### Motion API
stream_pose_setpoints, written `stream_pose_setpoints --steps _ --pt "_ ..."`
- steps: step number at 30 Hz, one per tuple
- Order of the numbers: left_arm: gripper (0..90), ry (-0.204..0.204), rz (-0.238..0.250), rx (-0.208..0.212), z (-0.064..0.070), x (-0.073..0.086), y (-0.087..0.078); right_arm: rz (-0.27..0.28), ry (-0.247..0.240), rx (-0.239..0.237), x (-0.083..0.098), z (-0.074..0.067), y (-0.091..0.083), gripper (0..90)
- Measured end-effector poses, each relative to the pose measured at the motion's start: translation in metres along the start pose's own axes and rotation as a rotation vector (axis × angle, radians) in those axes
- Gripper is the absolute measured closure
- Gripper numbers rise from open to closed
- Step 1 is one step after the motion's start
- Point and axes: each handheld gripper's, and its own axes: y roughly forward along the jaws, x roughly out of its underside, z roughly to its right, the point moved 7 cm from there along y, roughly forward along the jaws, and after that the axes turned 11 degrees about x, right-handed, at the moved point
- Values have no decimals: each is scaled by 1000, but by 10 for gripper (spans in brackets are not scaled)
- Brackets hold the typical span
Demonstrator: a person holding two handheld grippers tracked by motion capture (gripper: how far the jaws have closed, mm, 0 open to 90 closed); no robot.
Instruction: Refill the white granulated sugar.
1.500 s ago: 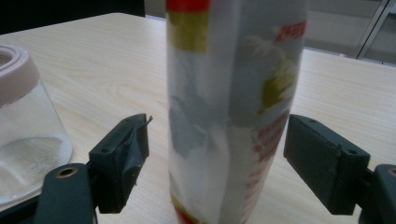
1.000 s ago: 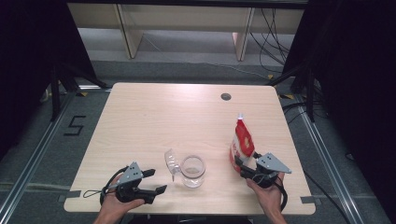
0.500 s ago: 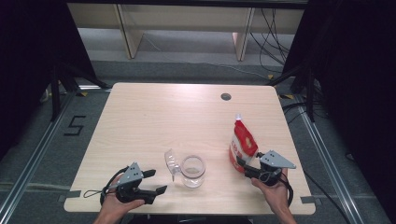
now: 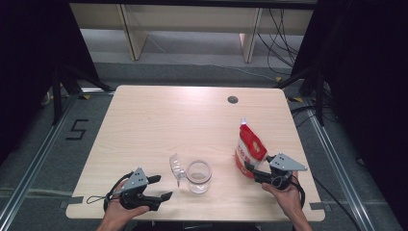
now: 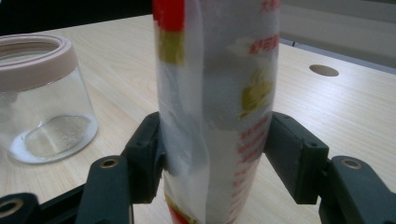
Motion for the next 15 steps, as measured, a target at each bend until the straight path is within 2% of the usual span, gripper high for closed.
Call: stream_pose_setpoints --steps 1,2,3,4,7,11,12,15 --pt "259 5 -3 0 0 0 0 18 -13 -6 -1 1 1 416" --pt "259 3 -2 -1 0 0 0 22 -2 3 -1 2 1 417" --pt "259 3 -1 -1 0 0 0 22 -2 3 -1 2 1 417" --pt "259 0 0 0 0 0 0 20 -23 -19 -1 3 2 417" --pt "259 1 -1 2 0 0 0 12 -15 -19 -1 3 1 417" --pt "259 0 0 0 0 0 0 13 -12 4 0 2 0 420" --pt "259 0 0 0 0 0 0 4 5 9 0 0 -1 418" --pt "259 8 -12 -4 -1 1 0 43 44 47 -1 -1 -1 369"
